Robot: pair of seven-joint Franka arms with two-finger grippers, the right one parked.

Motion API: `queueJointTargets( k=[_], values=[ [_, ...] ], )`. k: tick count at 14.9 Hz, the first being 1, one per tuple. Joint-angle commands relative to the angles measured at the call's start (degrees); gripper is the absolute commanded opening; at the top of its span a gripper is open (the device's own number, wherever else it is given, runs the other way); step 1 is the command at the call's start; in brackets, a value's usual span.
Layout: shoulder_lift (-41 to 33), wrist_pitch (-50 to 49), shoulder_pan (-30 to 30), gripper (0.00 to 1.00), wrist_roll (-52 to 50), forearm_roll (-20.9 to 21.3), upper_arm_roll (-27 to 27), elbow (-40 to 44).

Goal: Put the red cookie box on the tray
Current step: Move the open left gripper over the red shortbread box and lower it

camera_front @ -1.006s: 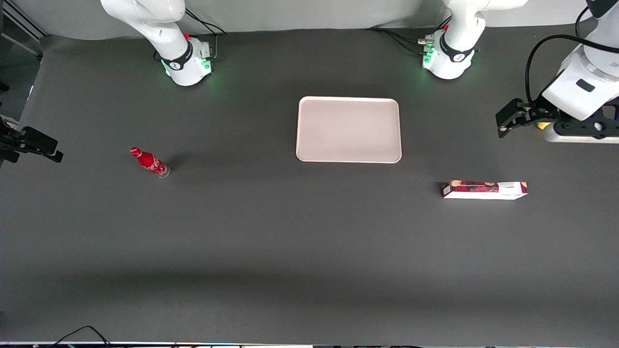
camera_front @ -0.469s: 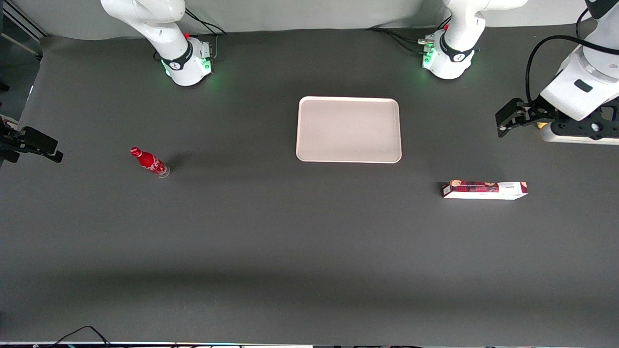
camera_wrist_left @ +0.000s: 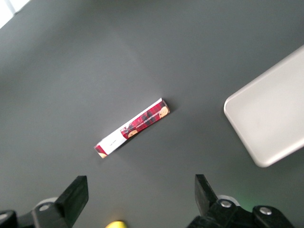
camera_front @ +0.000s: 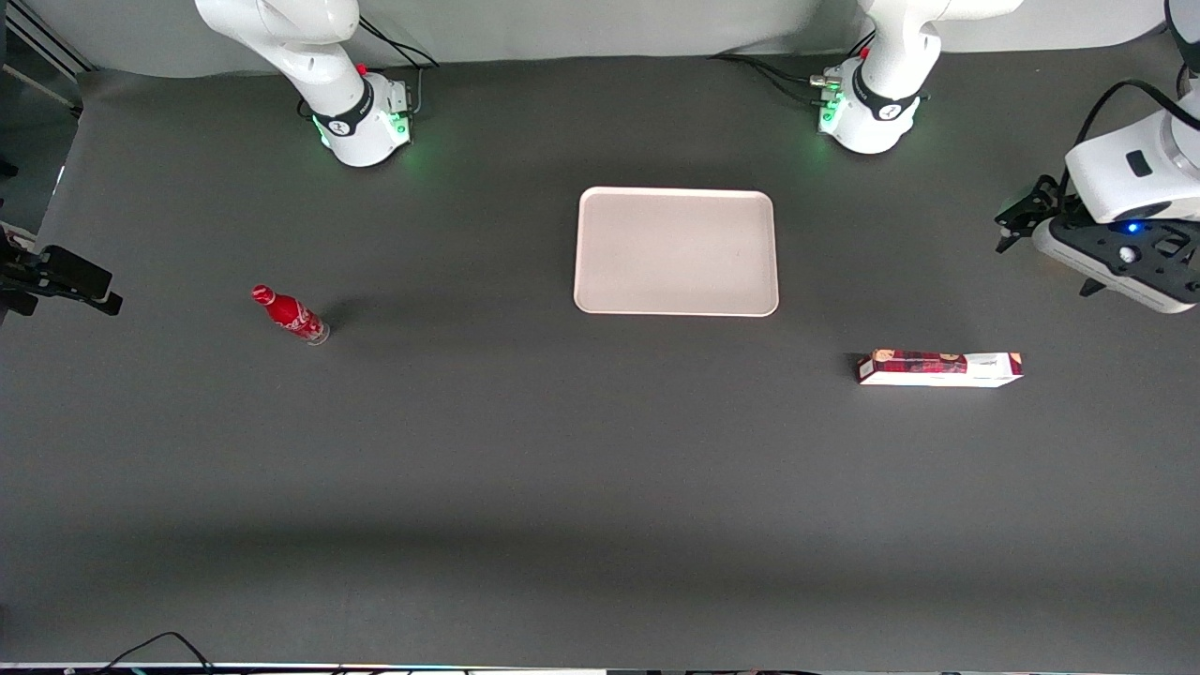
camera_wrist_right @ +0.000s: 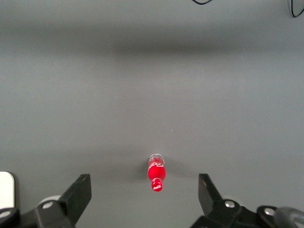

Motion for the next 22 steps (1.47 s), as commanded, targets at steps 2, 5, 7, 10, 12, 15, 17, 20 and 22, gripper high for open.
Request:
queueJointTargets(
  k=[2, 5, 7, 10, 12, 15, 17, 20, 22],
  values=[
    [1.0, 6.4, 0.6, 1.0, 24.1, 1.2, 1.3, -5.9],
    [0.4, 14.0, 2.0, 1.0, 33.6, 1.4, 1.4, -13.6],
    [0.4, 20.5, 2.5, 1.0, 41.5, 2.4, 1.3, -18.6],
    [-0.1, 28.4, 3.8, 1.0, 47.9, 2.4, 1.3, -25.1],
    [0.0, 33.8, 4.0, 1.0, 53.6, 2.4, 1.3, -29.2],
    [0.7, 37.1, 4.4, 1.0, 57.0, 2.2, 1.3, -32.8],
    [0.9, 39.1, 4.5, 1.0, 58.8, 2.0, 1.3, -35.1],
    [1.8, 45.3, 5.4, 1.0, 61.0, 2.0, 1.3, -39.3],
    [3.8, 49.2, 6.1, 1.0, 61.5, 2.0, 1.3, -41.5]
  ],
)
